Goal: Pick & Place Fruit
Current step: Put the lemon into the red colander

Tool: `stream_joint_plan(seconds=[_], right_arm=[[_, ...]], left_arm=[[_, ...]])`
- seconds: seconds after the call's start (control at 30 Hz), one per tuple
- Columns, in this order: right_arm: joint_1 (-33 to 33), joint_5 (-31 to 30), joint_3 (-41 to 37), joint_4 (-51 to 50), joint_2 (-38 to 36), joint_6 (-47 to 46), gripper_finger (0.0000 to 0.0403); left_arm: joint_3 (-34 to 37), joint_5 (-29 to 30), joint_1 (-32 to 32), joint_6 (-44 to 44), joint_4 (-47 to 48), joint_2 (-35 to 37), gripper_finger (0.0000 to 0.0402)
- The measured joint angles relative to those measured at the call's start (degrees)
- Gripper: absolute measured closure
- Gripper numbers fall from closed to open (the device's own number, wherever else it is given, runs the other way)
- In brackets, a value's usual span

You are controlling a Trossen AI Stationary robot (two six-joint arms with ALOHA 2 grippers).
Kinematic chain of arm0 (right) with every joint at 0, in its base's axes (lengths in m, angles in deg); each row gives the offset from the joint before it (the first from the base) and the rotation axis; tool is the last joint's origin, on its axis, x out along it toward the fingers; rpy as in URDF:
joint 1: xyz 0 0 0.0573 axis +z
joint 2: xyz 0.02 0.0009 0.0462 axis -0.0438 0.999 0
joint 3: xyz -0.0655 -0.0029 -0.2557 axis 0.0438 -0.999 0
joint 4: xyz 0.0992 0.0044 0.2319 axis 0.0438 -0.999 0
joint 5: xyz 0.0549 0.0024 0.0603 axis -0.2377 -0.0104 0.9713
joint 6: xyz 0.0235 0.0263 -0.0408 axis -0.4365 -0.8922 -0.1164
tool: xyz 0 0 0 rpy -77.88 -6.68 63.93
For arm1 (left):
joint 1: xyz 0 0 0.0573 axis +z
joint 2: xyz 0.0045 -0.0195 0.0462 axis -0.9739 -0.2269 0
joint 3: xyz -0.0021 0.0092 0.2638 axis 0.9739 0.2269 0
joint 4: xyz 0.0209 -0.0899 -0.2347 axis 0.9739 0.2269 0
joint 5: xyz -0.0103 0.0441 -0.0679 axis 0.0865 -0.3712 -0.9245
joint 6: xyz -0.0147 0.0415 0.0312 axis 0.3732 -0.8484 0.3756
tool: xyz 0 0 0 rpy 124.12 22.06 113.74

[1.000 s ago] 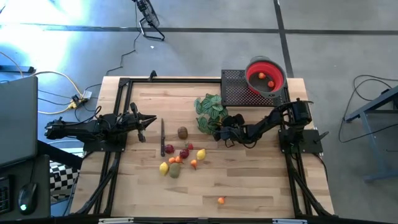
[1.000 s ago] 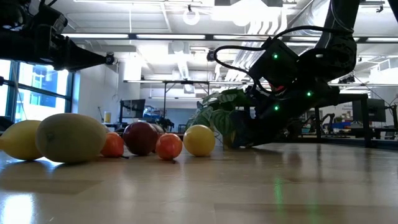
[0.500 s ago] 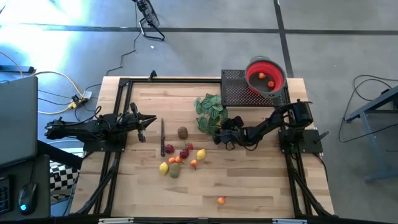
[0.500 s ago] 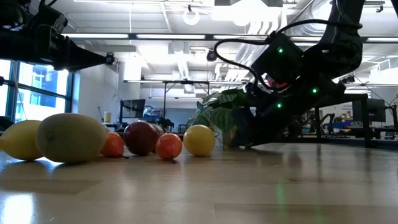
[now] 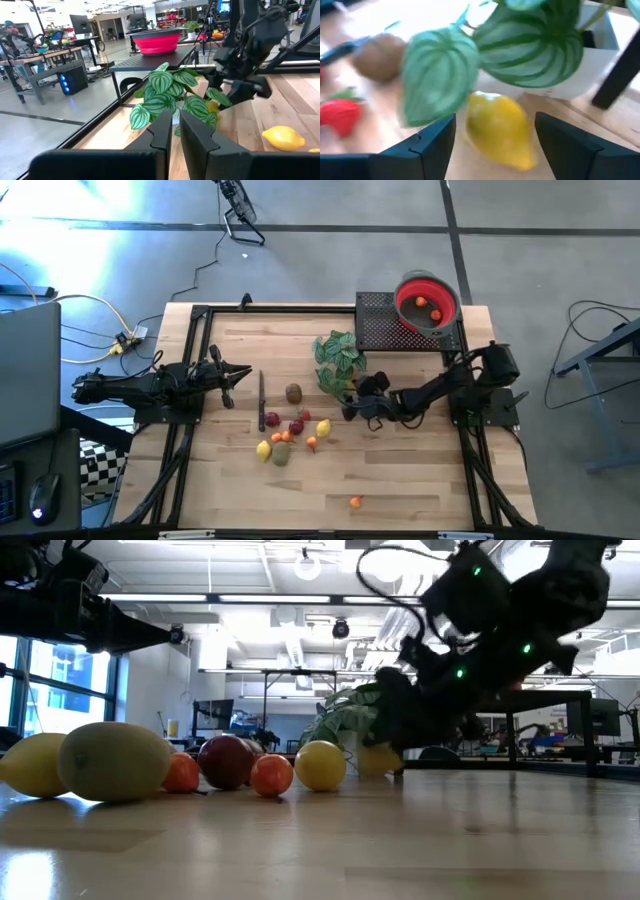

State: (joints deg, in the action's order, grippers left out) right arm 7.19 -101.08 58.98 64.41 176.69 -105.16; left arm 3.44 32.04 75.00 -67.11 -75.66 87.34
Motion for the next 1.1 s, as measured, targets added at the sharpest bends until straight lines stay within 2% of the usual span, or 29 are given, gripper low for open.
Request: stream_joint_plan(seconds=[0.23,0.43,0.67,0.83,0.97,1.1], right_arm=[[3.6,0.8,0.0,-0.4,-5.8,2.2,0.0194],[4.1,1.0,0.0,-1.9,-6.4,2.8,0.0234],[3.3,6.2,-0.1,-4.8,-5.9,1.0,0.0229],[3.9,10.2,0.0,-3.4,-5.9,8.5,0.0222],[3.6,10.3,0.0,-4.6,-5.9,13.5,0.0222],[1.7,10.3,0.0,-6.7,-5.9,14.1,0.0218]], left_arm=[[0.0,0.0,0.0,0.0,0.0,0.0,0.0368],[0.0,0.0,0.0,0.0,0.0,0.0,0.0368],[0.0,0.0,0.0,0.0,0.0,0.0,0.0368],[0.0,-0.1,0.0,0.0,0.0,0.0,0.0368],[0.0,-0.1,0.0,0.0,0.0,0.0,0.0368],[0.0,-0.1,0.0,0.0,0.0,0.0,0.0368]])
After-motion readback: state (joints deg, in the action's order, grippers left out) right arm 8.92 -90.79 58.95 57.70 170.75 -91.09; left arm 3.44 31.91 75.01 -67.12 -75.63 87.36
